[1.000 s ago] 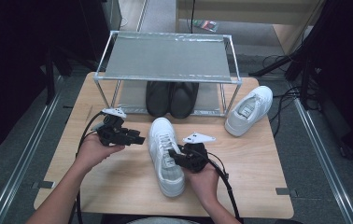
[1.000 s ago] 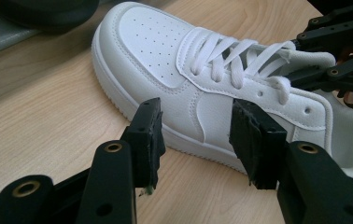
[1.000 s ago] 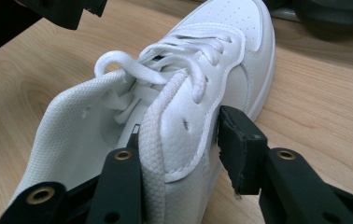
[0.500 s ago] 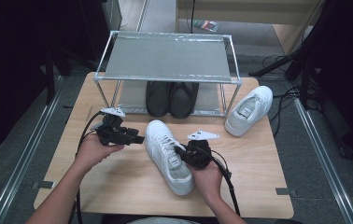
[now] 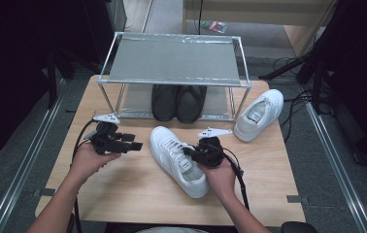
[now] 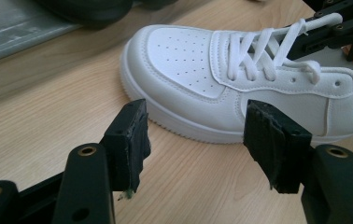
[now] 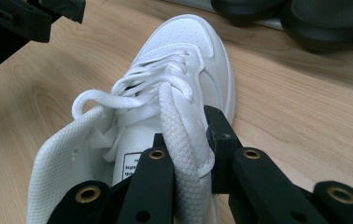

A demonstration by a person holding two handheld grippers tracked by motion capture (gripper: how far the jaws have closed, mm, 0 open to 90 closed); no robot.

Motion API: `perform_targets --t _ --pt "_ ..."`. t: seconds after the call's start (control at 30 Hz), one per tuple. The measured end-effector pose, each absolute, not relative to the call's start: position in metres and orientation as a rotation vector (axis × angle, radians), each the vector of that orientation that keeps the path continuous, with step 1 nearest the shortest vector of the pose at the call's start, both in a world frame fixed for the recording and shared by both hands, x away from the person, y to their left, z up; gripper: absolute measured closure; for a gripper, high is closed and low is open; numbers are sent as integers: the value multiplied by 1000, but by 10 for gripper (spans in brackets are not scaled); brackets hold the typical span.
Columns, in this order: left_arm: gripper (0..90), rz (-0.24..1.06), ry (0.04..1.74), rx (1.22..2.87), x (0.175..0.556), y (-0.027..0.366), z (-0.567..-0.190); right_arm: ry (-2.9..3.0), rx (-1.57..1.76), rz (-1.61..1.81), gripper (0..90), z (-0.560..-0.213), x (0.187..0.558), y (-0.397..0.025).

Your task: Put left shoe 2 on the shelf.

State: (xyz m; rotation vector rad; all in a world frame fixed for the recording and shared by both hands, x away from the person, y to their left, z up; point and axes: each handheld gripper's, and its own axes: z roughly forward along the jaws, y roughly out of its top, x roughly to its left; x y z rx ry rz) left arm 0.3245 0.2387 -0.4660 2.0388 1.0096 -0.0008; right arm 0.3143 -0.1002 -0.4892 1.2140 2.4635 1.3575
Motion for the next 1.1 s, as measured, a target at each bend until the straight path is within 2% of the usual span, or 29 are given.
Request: perform_targets --t 0.4,0.63,1.1 --pt "402 -11 1061 1999 313 256 -471 2535 1146 1450 839 -466 336 -107" --pt "396 8 1062 2003 309 262 -473 2694 951 1523 837 -440 360 -112" --pt "393 18 1105 1952 303 284 -473 2760 693 1560 837 -397 377 -115"
